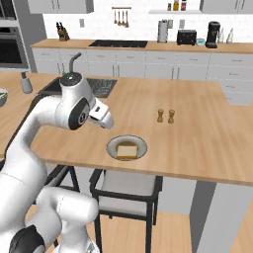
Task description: Start the toaster. Once the lever pops up, take the bread to the plate on the dining counter.
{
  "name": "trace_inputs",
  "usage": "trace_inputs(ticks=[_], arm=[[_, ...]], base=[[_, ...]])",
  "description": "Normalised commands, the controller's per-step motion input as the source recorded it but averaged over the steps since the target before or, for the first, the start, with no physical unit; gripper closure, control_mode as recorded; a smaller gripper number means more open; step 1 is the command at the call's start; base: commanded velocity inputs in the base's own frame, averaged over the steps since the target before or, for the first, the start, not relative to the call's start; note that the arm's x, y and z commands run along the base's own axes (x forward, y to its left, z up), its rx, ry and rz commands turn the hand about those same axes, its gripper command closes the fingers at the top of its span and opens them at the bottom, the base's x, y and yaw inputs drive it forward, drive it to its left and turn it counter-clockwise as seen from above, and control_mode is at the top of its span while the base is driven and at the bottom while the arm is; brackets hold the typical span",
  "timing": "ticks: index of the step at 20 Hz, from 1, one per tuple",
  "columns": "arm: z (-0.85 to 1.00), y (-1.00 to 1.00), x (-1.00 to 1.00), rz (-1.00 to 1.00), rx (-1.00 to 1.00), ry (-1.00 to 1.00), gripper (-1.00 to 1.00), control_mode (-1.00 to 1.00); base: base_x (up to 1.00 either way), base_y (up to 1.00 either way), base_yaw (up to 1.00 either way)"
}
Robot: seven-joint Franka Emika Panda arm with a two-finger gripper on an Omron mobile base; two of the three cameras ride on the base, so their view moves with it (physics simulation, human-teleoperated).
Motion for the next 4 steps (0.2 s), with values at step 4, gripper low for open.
trace_inputs(ticks=[4], arm=[[0.59,0.18,-1.00,0.00,-0.13,0.09,-1.00,-1.00]], base=[[0.00,0.00,0.00]])
